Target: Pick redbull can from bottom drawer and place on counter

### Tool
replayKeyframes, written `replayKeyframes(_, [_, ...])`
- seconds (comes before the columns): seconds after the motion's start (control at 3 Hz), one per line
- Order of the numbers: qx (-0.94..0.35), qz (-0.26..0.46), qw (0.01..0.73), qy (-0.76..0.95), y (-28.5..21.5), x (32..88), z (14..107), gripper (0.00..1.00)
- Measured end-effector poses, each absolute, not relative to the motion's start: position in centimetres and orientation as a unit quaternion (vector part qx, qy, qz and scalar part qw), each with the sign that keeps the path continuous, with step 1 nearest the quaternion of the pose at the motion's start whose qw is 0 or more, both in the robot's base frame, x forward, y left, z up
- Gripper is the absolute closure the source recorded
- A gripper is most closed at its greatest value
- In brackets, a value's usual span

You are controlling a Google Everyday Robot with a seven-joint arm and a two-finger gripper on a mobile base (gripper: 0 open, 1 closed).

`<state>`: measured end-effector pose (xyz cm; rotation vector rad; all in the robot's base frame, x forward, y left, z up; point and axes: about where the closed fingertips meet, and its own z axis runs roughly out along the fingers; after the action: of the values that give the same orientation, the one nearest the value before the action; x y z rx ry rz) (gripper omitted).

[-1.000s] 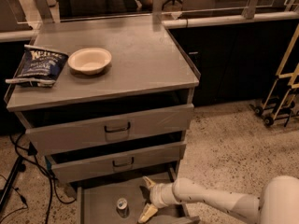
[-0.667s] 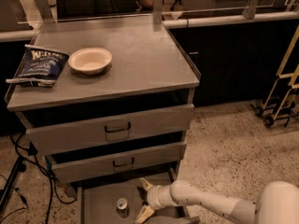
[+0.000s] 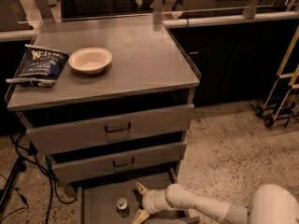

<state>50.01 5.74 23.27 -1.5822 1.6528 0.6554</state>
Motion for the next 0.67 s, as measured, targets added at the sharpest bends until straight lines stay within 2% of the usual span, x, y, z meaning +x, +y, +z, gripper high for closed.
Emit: replayKeyframes(0.67, [-0.615,0.275,0.391,0.627,8.9,51.0,20.4,0.00])
